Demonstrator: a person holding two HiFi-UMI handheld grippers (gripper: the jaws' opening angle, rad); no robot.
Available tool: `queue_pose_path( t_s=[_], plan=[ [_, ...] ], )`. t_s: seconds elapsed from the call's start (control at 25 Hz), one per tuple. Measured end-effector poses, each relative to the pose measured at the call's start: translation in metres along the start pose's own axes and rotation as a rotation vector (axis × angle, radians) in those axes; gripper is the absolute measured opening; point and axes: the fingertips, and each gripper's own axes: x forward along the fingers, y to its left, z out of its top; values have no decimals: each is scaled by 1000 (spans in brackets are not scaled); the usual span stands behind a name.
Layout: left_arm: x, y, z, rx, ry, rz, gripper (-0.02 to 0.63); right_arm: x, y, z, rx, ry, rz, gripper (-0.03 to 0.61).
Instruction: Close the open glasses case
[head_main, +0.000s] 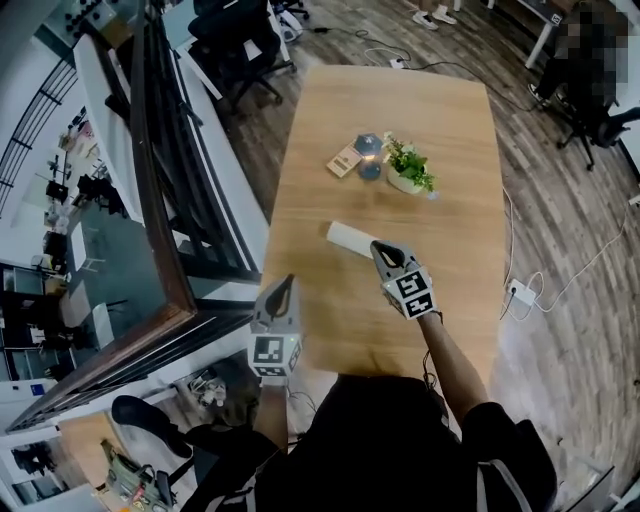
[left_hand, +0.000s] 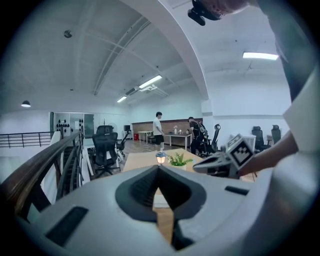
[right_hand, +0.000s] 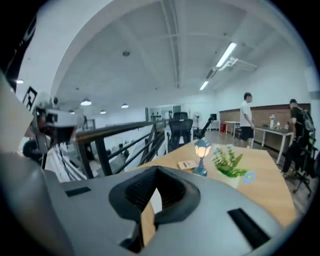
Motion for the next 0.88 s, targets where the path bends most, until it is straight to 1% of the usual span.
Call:
queue_pose_path(
  t_s=[0.08, 0.16, 0.24, 0.32, 0.36, 0.48, 0.72, 0.8, 0.88],
  plan=[
    [1, -1, 7, -4, -16, -1, -2, -48, -17, 36, 57, -132, -61, 14],
    [2, -3, 15, -1, -33, -2, -2, -93, -30, 69, 77, -222, -119, 14],
    [3, -5, 23, 4, -51, -2, -2, -132, -37, 95, 69, -296, -164, 14],
    [5, -7, 28, 13, -65, -3, -2, -163, -40, 111, 36, -371, -211, 14],
    [6, -8, 31, 18, -71, -3, -2, -174, -42, 115, 21, -390, -236, 14],
    [7, -10, 38, 26, -88, 0, -2, -194, -47, 120, -16, -413, -290, 14],
    [11, -14, 53, 46, -118, -11, -2, -203, -62, 109, 42, -393, -367, 12],
    [12, -14, 57, 52, -126, -14, -2, -205, -63, 107, 63, -401, -375, 12],
    [12, -13, 61, 54, -136, -13, -2, -205, -63, 109, 47, -401, -377, 12]
  ],
)
